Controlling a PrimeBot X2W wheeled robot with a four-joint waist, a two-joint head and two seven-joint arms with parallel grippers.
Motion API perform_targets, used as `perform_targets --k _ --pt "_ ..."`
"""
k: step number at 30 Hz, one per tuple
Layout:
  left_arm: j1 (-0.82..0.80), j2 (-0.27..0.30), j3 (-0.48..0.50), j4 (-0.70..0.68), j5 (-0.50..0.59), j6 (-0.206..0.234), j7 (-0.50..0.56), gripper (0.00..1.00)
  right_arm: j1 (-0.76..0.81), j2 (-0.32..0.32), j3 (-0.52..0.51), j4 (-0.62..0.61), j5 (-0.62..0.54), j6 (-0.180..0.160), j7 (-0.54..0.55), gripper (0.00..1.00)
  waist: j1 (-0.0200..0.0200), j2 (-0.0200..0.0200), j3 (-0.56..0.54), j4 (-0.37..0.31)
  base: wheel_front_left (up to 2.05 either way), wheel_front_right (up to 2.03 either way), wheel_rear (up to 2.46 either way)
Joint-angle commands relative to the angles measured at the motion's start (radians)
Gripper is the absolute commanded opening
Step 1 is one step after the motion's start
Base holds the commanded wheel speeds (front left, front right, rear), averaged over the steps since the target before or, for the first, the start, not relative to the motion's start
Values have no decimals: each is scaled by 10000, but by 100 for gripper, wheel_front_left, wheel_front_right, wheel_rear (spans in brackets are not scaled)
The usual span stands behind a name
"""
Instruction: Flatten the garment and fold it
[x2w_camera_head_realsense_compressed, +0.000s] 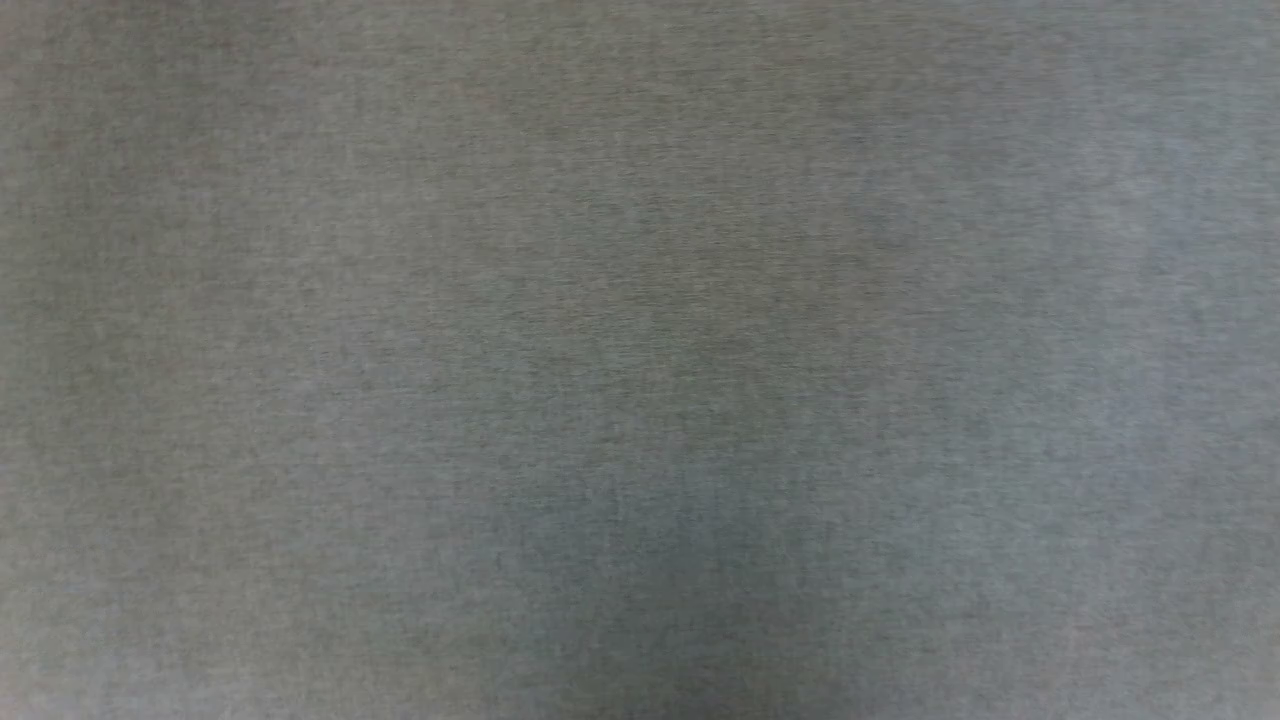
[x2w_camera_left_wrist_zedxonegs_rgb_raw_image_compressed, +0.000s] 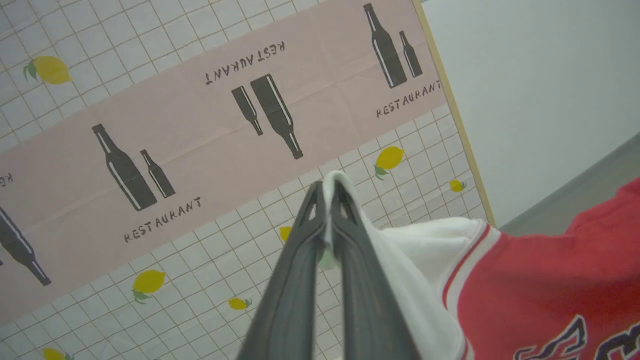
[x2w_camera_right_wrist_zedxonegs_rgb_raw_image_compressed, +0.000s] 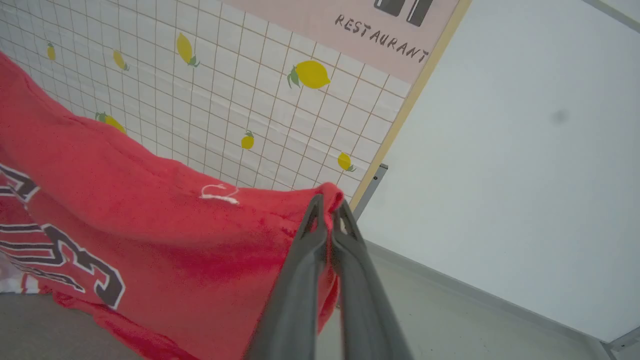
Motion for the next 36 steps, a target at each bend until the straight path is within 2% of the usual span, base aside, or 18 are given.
perform_targets --k 1,5,9,12,15,20,23,27,31,34,36 --pt "446 161 -44 -170 -54 -57 -151 0 450 -126 245 -130 230 -13 -127 0 -3 0 42 223 0 0 0" --pt "1987 466 -206 -1109 -269 -20 -398 0 1677 -625 745 -941 1214 -13 -385 0 -3 0 -339 342 0 0 0" --pt "3951 948 -266 -2579 -567 269 -416 0 3493 -1333 715 -2384 1980 -13 -481 0 -3 0 -826 423 0 0 0" --pt "5732 1326 -259 -3983 -869 690 -428 0 5199 -1777 183 -3542 2292 -13 -401 0 -3 0 -1244 483 0 0 0" --pt "7474 1727 -310 -5229 -933 1315 -353 0 6948 -1864 -546 -4433 2432 -13 -246 0 -3 0 -1695 478 0 0 0" --pt "10464 2432 -785 -6778 -721 2405 52 0 9864 -1492 -1681 -5842 2294 -13 116 0 -3 0 -2404 408 0 0 0" --pt "12126 2474 -1186 -7303 -833 3044 254 0 11358 -993 -2306 -6497 2117 -13 266 0 -3 0 -2792 379 0 0 0" --pt "13825 2363 -1783 -7413 -1011 3659 536 0 13045 -117 -3098 -6898 1951 -13 410 0 -3 0 -3286 389 0 0 0" --pt "15189 1985 -2529 -6969 -1513 3864 926 0 14695 462 -3624 -6846 1465 -13 606 0 -3 0 -3834 423 0 0 0" --pt "15851 1743 -2857 -6501 -2119 3725 1142 0 15749 585 -3691 -6704 1295 -13 1065 0 -3 0 -4185 464 0 0 0" --pt "16234 1780 -3032 -6209 -2451 3626 1418 0 16388 655 -3777 -6599 1241 -13 1386 0 -3 0 -4389 487 0 0 0"
